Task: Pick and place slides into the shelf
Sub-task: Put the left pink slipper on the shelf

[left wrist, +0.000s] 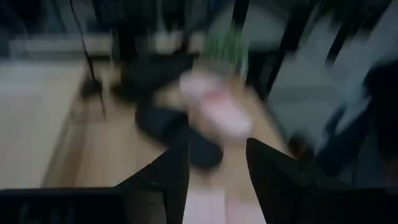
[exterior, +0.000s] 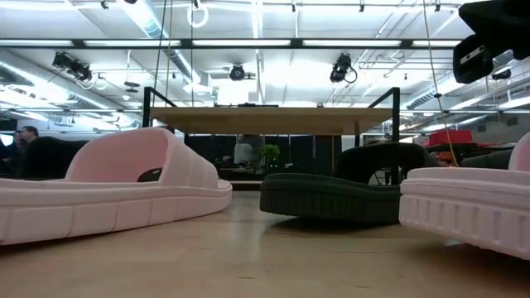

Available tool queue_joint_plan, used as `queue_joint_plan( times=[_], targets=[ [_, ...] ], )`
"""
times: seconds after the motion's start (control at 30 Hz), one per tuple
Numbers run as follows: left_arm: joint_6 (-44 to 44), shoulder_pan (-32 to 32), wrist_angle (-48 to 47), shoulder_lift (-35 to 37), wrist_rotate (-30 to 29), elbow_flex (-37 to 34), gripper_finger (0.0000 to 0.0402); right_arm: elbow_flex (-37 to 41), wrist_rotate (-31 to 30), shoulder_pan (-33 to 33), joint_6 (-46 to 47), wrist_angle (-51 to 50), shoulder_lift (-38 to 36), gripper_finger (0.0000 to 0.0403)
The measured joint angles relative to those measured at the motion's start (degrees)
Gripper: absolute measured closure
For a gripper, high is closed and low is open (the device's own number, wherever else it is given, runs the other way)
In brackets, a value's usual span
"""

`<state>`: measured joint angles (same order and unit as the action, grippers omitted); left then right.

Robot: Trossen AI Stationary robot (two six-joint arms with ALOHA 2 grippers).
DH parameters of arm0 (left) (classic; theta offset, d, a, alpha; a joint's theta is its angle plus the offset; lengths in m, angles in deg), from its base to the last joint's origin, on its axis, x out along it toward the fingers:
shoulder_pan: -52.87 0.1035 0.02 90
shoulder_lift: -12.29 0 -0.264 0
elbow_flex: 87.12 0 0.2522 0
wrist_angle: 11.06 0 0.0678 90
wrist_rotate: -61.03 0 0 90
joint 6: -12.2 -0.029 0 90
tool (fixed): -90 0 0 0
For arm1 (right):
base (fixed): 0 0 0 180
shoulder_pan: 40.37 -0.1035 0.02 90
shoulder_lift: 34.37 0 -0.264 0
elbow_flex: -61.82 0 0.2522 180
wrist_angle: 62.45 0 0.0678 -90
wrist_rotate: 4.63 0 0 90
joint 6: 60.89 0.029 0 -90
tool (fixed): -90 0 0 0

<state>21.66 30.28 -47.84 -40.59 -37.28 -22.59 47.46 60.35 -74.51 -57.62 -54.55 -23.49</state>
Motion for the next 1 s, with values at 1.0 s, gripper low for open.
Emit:
queue_joint_plan(
  times=[1.0],
  targets=[
    [13.9,-6.4,-26.5,-56.3,-25.9,23.9,0.0240,0.0,0.0,0.0,0.0,0.0,0.0,0.0389]
  ],
)
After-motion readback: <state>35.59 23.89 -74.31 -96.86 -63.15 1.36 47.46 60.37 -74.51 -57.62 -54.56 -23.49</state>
